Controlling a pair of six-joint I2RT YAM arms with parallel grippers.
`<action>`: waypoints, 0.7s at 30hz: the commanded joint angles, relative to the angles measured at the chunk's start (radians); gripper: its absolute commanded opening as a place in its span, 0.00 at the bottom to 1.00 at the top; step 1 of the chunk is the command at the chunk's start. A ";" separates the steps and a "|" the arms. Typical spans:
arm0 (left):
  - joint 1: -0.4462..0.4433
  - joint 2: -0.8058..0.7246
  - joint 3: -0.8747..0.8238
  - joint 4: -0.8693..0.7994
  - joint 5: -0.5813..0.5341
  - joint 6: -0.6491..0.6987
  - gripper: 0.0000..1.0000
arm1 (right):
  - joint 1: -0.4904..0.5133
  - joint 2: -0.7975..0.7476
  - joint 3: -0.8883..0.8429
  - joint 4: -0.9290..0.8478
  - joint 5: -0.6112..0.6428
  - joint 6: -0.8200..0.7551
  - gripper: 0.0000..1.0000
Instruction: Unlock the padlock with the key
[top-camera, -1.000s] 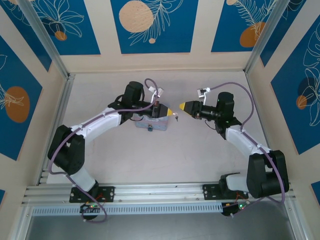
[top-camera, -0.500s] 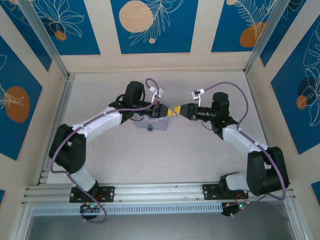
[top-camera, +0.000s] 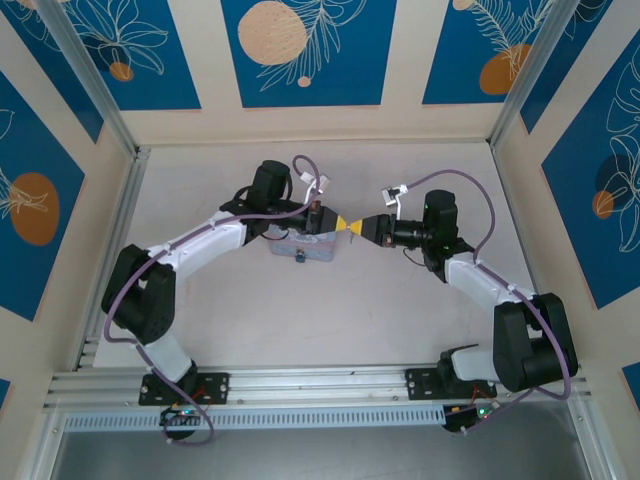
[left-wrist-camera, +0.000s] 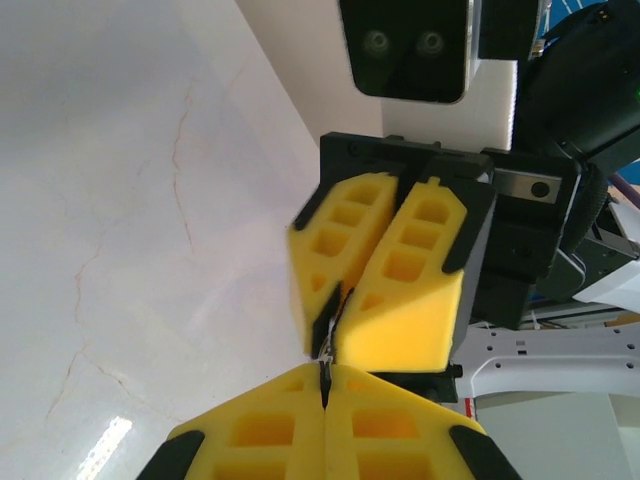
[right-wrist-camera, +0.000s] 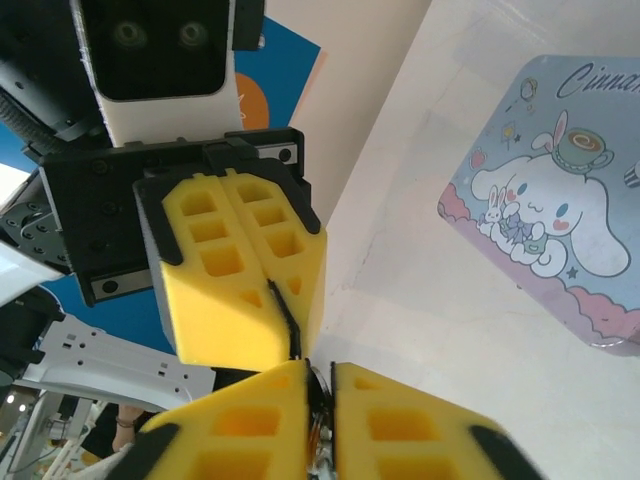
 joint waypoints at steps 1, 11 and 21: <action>0.009 0.010 0.038 0.003 0.010 0.019 0.00 | -0.001 -0.030 -0.017 -0.005 -0.021 -0.007 0.00; 0.031 -0.103 -0.164 0.316 -0.274 -0.457 0.73 | 0.061 -0.180 -0.067 -0.143 0.301 -0.066 0.00; 0.016 -0.227 -0.270 0.181 -0.452 -0.903 0.76 | 0.291 -0.253 -0.006 -0.299 0.883 -0.299 0.00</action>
